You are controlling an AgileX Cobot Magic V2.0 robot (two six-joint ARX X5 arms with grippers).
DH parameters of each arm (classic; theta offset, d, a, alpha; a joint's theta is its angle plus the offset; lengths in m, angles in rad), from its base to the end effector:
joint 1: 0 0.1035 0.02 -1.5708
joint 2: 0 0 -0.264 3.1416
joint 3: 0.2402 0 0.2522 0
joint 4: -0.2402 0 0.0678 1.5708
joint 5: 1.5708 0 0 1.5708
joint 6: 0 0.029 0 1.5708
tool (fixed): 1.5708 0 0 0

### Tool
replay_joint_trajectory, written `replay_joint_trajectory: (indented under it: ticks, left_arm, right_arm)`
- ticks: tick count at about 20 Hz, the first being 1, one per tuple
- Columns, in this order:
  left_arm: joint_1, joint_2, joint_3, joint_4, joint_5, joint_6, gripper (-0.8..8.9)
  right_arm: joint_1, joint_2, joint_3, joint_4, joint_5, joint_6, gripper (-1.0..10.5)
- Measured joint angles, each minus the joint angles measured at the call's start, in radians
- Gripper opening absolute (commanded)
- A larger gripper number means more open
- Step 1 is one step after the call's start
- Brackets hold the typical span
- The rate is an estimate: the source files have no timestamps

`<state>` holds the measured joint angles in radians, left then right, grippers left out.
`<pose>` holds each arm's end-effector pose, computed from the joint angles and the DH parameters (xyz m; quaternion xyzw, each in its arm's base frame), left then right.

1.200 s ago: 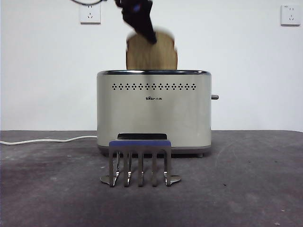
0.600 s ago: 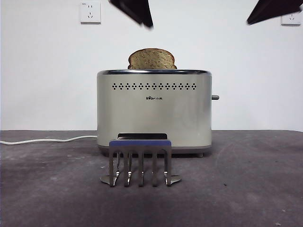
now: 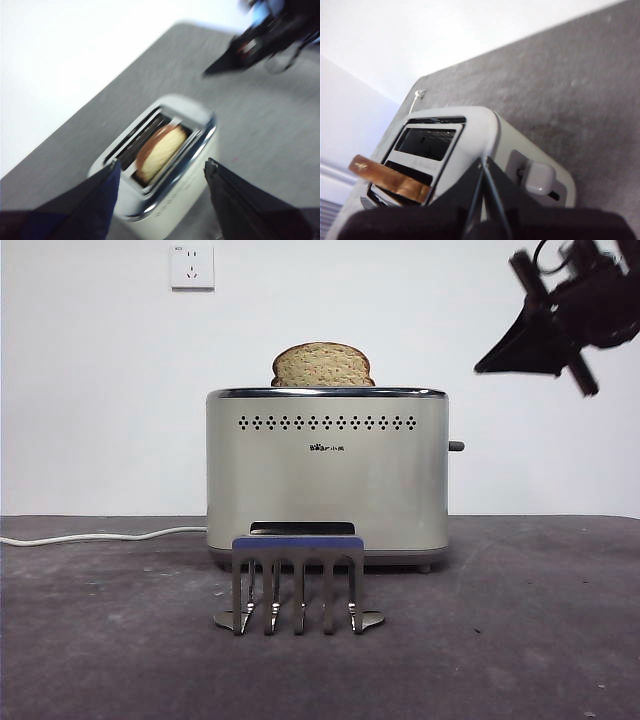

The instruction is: Pick up a slice of bread from the rack,put the bread on the toaster,press the button

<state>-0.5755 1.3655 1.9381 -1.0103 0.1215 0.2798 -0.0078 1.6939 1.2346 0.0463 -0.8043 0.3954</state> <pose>0.1886 -0.1265 0.5042 0.1763 0.1630 -0.3596 0.9017 0.3793 0.0179 0.2754 0.2566 0.2592 0.3352 0.8687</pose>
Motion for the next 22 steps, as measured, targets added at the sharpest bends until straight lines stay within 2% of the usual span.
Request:
replay_joint_trajectory:
  ticks: [4,12,17,22]
  left_arm:
    - [0.0,-0.067,0.0,0.0,0.063,-0.043,2.87]
    - [-0.001,-0.095,0.0,-0.038,0.069,-0.065,2.87]
    - [-0.001,-0.092,0.0,-0.045,0.069,-0.065,2.87]
    - [-0.001,-0.092,0.0,-0.045,0.069,-0.065,2.87]
  right_arm:
    - [0.014,0.076,0.03,0.0,-0.007,0.021,-0.1]
    - [0.036,0.146,0.035,0.027,0.003,0.024,-0.1]
    - [0.053,0.156,0.039,0.045,0.057,0.019,-0.1]
    - [0.061,0.188,0.04,0.051,0.071,0.008,-0.1]
